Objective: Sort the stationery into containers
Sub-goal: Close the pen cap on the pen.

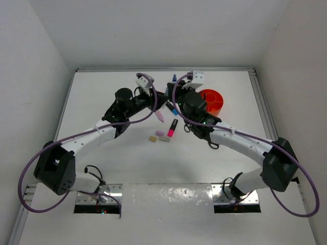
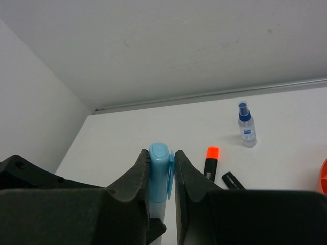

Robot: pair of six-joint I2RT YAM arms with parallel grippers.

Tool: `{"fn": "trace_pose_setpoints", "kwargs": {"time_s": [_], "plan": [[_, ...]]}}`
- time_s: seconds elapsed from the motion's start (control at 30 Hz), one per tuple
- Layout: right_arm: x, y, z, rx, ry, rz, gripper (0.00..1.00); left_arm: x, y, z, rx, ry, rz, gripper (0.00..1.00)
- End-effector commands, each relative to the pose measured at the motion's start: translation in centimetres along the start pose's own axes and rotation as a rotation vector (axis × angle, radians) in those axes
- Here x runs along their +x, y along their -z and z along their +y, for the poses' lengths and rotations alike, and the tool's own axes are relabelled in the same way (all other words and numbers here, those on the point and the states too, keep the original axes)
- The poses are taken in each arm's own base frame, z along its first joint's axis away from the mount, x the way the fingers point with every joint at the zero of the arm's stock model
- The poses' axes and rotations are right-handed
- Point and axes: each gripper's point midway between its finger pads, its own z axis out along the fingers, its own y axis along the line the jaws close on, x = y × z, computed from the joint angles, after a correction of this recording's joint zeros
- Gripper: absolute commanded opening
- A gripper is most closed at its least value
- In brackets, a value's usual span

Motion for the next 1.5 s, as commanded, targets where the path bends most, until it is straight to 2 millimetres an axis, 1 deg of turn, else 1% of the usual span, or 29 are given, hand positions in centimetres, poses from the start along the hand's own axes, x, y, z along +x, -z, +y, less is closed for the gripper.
{"fn": "trace_pose_setpoints", "kwargs": {"time_s": [0.0,0.07,0.17,0.23,0.27,0.37,0.47,0.57,0.67,0.83,0.87,0.93,1.0,1.03,1.1,1.13,1.23,1.33,1.47], "plan": [[5.0,2.4,0.0,-0.028,0.101,0.130,0.00,-8.1,0.3,-1.0,0.029,-0.169,-0.286,0.00],[6.1,2.9,-0.1,-0.032,0.104,0.151,0.00,-8.1,0.4,-1.4,0.055,-0.219,-0.295,0.00],[8.2,4.2,-0.6,-0.040,0.108,0.186,0.00,-8.5,0.7,-0.8,0.034,-0.235,-0.317,0.00],[8.8,4.7,-0.1,-0.065,0.110,0.194,0.00,-8.8,0.8,-0.8,0.038,-0.252,-0.335,0.00],[9.2,4.9,-0.1,-0.071,0.116,0.201,0.00,-9.0,0.9,-0.9,0.041,-0.289,-0.342,0.00],[10.1,5.3,0.4,-0.101,0.138,0.208,0.00,-8.9,1.0,-1.2,0.060,-0.308,-0.349,0.00],[11.7,5.9,0.5,-0.130,0.160,0.235,0.00,-9.2,1.2,-1.7,0.082,-0.320,-0.362,0.00],[13.0,6.5,-0.1,-0.121,0.176,0.255,0.00,-9.3,1.5,-2.2,0.105,-0.335,-0.370,0.00],[14.0,7.0,-0.7,-0.112,0.179,0.276,0.00,-9.2,1.6,-1.8,0.086,-0.340,-0.368,0.00],[15.6,7.6,-0.1,-0.132,0.205,0.318,0.00,-9.1,1.8,-1.7,0.080,-0.346,-0.366,0.00],[15.9,7.8,-0.2,-0.124,0.210,0.328,0.00,-8.9,1.8,-1.8,0.089,-0.343,-0.360,0.00],[16.6,8.2,-0.8,-0.115,0.215,0.343,0.00,-9.0,2.1,-1.9,0.088,-0.351,-0.363,0.00],[16.9,8.4,-1.1,-0.110,0.214,0.351,0.00,-8.5,2.1,-1.6,0.078,-0.353,-0.350,0.00],[17.4,8.6,-1.4,-0.105,0.224,0.364,0.00,-8.6,2.2,-1.5,0.076,-0.354,-0.351,0.00],[17.6,8.7,-1.6,-0.103,0.231,0.372,0.00,-8.2,2.1,-1.7,0.087,-0.359,-0.343,0.00],[17.9,8.8,-1.9,-0.099,0.238,0.381,0.00,-8.5,2.2,-1.7,0.087,-0.362,-0.348,0.00],[18.3,9.1,-2.1,-0.101,0.243,0.395,0.00,-8.8,2.3,-1.4,0.070,-0.365,-0.359,0.00],[18.8,9.4,-2.1,-0.115,0.246,0.413,0.00,-8.7,2.3,-0.8,0.054,-0.342,-0.351,0.00],[19.7,9.8,-2.1,-0.126,0.257,0.438,0.00,-8.4,2.3,-0.9,0.062,-0.346,-0.347,0.00]]}}
